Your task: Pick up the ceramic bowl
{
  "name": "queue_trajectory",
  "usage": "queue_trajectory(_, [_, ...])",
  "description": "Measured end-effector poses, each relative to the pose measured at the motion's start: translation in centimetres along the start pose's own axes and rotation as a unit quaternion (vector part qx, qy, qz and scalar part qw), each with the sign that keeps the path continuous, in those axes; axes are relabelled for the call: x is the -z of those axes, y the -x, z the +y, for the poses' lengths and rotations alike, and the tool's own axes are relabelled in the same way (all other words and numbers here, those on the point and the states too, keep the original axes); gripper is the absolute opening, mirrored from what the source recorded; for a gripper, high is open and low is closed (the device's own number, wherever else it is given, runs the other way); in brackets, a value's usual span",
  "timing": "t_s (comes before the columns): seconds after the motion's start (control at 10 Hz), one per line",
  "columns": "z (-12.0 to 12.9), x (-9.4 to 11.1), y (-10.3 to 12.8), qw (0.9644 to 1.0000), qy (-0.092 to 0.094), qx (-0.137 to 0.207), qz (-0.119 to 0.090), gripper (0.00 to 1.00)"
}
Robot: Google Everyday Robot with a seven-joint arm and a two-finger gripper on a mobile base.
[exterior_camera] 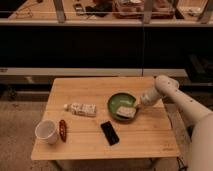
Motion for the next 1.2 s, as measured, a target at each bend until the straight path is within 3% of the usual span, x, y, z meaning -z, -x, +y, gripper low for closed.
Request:
queue_trajectory(0.1, [-0.5, 0.6, 0.4, 0.9999, -0.007, -0.013, -0.005, 0.00])
queue_trajectory(0.3, [-2.4, 2.9, 0.3, 0.9981, -0.044, -0.042, 0.004, 0.00])
queue_trajectory(0.4, [-3.9, 5.2, -0.2, 0.9954, -0.076, -0.054, 0.024, 0.00])
queue_trajectory(0.7, [-5.9, 8.9, -1.1, 0.9887, -0.127, -0.049, 0.063, 0.00])
queue_trajectory(0.9, [-6.2, 9.8, -0.9, 0.9874, -0.137, -0.036, 0.070, 0.00])
queue_trajectory(1.2, [-6.5, 9.7, -0.9, 0.9875, -0.138, -0.033, 0.068, 0.00])
